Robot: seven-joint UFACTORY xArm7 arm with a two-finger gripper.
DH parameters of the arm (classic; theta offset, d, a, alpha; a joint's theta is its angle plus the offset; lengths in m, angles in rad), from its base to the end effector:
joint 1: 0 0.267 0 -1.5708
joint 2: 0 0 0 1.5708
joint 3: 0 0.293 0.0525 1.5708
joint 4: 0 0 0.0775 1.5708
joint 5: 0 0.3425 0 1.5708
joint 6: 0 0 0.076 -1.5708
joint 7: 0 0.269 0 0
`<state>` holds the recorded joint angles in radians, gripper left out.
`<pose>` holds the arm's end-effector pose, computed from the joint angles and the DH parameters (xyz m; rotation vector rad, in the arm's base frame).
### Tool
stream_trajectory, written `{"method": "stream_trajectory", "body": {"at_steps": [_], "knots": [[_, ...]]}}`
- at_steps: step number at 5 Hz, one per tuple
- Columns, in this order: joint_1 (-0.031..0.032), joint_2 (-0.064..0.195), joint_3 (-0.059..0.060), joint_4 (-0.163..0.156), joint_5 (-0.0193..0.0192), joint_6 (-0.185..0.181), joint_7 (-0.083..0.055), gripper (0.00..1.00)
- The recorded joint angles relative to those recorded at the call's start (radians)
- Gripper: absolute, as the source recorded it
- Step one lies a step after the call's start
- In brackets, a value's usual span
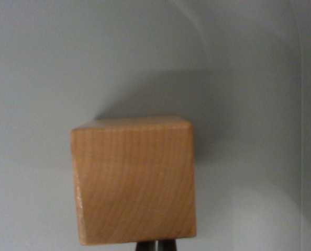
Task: Push wooden cube
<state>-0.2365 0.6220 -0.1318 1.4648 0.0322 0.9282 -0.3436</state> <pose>0.5366 -0.2054 0.0327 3.1165 -0.0369 -0.1452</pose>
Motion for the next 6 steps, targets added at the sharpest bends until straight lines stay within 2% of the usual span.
{"method": "stream_trajectory", "body": {"at_steps": [1, 3, 4, 5, 6], "knots": [[0.0011, 0.028, 0.003, 0.047, 0.0018, 0.020, 0.005, 1.00], [0.0011, 0.028, 0.003, 0.047, 0.0018, 0.020, 0.005, 1.00], [0.0021, 0.055, 0.006, 0.093, 0.0035, 0.039, 0.010, 1.00], [0.0021, 0.055, 0.006, 0.093, 0.0035, 0.039, 0.010, 1.00], [0.0031, 0.081, 0.009, 0.137, 0.0051, 0.057, 0.014, 1.00]]}}
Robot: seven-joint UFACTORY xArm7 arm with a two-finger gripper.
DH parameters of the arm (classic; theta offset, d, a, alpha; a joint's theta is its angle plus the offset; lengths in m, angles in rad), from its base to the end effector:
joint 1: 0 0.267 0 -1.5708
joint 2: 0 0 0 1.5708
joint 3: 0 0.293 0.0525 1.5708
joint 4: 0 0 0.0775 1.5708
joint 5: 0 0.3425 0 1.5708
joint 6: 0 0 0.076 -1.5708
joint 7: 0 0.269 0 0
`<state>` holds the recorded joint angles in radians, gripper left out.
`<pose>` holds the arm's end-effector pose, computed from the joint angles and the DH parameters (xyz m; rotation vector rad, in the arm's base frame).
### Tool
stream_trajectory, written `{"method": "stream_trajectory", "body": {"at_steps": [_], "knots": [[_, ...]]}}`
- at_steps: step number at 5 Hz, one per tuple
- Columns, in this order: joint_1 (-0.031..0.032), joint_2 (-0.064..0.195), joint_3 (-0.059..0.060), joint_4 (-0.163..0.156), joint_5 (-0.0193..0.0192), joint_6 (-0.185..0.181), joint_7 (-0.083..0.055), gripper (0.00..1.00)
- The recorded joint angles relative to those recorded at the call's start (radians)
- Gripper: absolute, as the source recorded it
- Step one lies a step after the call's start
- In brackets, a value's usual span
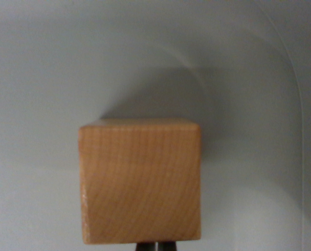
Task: Push wooden cube
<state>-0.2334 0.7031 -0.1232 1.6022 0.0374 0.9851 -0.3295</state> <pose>0.5637 -0.2041 0.0321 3.1177 -0.0363 -0.1448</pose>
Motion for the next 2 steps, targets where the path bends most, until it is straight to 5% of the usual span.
{"method": "stream_trajectory", "body": {"at_steps": [1, 2], "knots": [[0.0000, 0.000, 0.000, 0.000, 0.0000, 0.000, 0.000, 1.00], [0.0009, 0.024, 0.003, 0.041, 0.0015, 0.017, 0.004, 1.00]]}}
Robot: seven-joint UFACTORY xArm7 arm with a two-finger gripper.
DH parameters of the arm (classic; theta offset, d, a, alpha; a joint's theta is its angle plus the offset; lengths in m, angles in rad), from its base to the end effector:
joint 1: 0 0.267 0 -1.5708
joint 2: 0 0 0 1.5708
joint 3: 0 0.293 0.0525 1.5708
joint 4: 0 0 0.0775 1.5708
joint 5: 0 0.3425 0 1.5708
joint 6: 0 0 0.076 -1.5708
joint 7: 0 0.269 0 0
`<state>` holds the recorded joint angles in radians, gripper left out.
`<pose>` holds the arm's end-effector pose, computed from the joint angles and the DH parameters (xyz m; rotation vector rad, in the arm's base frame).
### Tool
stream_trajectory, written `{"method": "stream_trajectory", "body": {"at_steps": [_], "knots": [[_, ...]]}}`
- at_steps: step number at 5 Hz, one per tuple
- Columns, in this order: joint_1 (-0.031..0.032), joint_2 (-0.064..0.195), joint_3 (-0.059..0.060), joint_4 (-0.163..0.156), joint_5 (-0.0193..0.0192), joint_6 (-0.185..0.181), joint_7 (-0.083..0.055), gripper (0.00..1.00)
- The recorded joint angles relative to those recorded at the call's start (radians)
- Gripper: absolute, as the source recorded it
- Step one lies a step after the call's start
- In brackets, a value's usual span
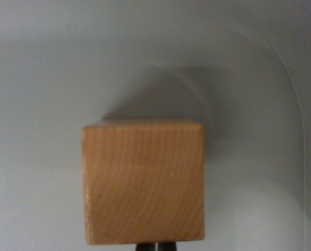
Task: Push wooden cube
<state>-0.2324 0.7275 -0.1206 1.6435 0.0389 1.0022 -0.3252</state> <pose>0.5714 -0.2033 0.0317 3.1184 -0.0360 -0.1446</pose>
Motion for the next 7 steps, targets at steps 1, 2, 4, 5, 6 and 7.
{"method": "stream_trajectory", "body": {"at_steps": [1, 2, 4, 5, 6, 7], "knots": [[0.0000, 0.000, 0.000, 0.000, 0.0000, 0.000, 0.000, 1.00], [0.0008, 0.022, 0.002, 0.037, 0.0014, 0.015, 0.004, 1.00], [0.0016, 0.041, 0.004, 0.070, 0.0026, 0.029, 0.007, 1.00], [0.0016, 0.041, 0.004, 0.070, 0.0026, 0.029, 0.007, 1.00], [0.0022, 0.058, 0.006, 0.098, 0.0037, 0.040, 0.010, 1.00], [0.0022, 0.058, 0.006, 0.098, 0.0037, 0.040, 0.010, 1.00]]}}
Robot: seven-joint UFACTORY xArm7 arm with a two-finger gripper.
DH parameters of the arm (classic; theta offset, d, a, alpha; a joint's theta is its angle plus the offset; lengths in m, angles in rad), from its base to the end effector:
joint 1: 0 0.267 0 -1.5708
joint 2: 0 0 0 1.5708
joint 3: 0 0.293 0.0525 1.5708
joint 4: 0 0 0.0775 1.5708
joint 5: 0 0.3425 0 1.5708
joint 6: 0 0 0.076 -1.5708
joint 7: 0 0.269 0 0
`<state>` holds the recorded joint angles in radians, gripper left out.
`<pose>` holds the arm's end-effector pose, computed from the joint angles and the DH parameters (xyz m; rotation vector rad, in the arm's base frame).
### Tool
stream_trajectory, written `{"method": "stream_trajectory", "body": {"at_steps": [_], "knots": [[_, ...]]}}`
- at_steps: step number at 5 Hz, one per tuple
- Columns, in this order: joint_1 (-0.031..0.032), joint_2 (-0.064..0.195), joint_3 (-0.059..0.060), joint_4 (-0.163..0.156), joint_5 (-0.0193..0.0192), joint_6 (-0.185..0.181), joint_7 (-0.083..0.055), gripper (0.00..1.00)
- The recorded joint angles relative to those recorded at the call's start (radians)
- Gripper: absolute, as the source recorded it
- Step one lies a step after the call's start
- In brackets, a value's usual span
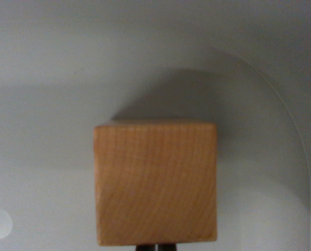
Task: Push wooden cube
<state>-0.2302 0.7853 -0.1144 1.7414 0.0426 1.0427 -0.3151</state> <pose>0.5889 -0.2009 0.0306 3.1208 -0.0352 -0.1439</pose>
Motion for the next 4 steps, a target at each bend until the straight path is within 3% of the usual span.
{"method": "stream_trajectory", "body": {"at_steps": [1, 4], "knots": [[0.0005, 0.013, 0.001, 0.021, 0.0008, 0.009, 0.002, 1.00], [0.0008, 0.021, 0.002, 0.035, 0.0013, 0.015, 0.004, 1.00]]}}
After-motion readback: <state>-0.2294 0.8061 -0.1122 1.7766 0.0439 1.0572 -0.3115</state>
